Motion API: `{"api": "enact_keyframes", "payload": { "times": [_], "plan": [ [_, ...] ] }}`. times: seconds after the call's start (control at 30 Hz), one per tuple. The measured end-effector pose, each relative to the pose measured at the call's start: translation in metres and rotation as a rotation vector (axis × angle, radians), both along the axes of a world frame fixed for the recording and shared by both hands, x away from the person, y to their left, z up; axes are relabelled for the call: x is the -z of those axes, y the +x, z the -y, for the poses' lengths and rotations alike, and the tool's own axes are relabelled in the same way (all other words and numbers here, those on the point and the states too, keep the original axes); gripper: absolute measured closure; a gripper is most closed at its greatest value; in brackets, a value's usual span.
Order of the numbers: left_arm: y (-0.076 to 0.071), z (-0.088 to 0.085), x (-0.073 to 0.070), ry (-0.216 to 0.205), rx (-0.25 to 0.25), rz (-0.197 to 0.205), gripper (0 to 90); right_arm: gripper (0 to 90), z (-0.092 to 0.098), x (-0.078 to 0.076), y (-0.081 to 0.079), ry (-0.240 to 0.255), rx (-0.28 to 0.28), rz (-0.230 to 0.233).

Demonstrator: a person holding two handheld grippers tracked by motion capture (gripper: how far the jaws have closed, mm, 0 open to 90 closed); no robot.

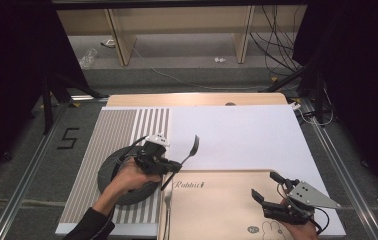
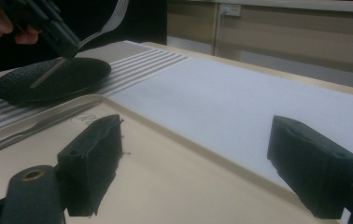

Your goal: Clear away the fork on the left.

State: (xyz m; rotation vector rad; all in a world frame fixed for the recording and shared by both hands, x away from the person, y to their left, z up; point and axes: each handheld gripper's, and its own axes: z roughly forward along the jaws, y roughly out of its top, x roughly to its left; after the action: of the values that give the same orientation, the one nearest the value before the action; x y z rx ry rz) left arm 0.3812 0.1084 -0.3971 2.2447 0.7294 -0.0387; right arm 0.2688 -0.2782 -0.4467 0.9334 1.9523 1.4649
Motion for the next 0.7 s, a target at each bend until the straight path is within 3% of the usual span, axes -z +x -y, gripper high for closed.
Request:
{"api": "enact_keyframes", "payload": {
  "times": [0.27,0.33,0.37,0.7],
  "plan": [
    [-0.023,0.013,0.010,0.020,0.045,-0.034,83.3,18.8,-0.001,0.000,-0.001,0.002,-0.002,0.003],
    [-0.024,0.014,0.012,-0.008,0.038,-0.053,83.4,18.8,-0.001,0.000,-0.001,0.003,-0.001,0.004],
    [-0.023,0.014,0.015,-0.027,0.042,-0.083,83.4,18.8,-0.001,0.000,-0.001,0.004,-0.001,0.000],
    [-0.032,0.023,0.023,0.011,0.050,-0.095,83.4,18.8,-0.002,-0.001,-0.001,-0.001,-0.003,0.003]
  ]
}}
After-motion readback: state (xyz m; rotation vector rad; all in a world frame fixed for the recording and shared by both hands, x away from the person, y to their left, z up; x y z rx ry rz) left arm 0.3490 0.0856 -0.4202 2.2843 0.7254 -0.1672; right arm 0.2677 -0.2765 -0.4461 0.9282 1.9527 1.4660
